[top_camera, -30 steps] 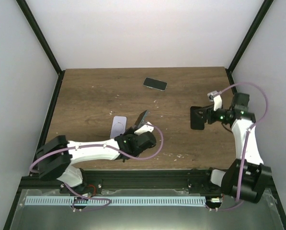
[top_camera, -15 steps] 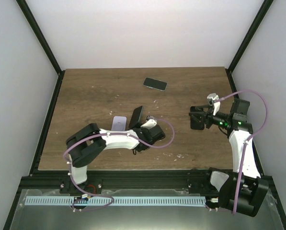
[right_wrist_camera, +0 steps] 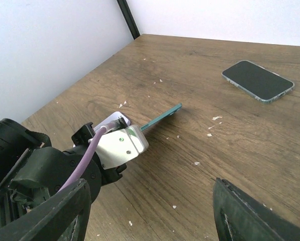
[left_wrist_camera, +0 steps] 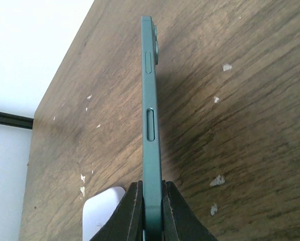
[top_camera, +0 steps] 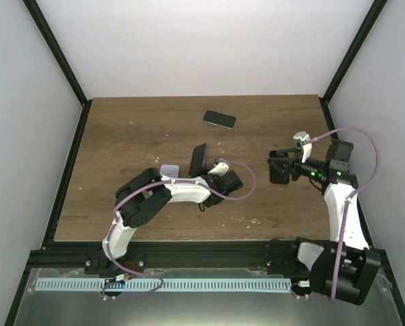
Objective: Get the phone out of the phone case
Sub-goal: Place the phone at the center of the board.
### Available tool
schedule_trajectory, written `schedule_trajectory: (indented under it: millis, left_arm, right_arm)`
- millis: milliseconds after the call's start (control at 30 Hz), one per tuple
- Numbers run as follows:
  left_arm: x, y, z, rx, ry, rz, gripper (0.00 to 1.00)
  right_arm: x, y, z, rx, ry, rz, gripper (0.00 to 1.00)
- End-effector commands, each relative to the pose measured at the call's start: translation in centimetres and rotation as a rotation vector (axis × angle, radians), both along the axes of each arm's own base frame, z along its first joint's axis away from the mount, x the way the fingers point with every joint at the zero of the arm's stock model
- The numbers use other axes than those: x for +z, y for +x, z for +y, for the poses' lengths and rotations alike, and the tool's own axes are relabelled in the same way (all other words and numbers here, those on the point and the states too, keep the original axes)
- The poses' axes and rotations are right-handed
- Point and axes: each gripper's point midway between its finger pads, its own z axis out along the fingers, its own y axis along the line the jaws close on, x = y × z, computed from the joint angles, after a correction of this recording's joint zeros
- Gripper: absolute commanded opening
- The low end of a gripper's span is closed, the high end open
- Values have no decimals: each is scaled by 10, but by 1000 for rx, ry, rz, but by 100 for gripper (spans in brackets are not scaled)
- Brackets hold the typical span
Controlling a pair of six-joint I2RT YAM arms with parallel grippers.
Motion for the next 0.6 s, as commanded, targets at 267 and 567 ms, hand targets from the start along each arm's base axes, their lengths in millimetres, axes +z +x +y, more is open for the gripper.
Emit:
schedule_trajectory:
  millis: [267,567]
  left_arm:
    - [-24,1,-14,-30,-55,108,15]
    - [-27,4,-22,-47,-92,148,41]
  right_arm:
    - [2,1,2,14,9,-6,68]
    - [2,1,2,15,6,-5,68]
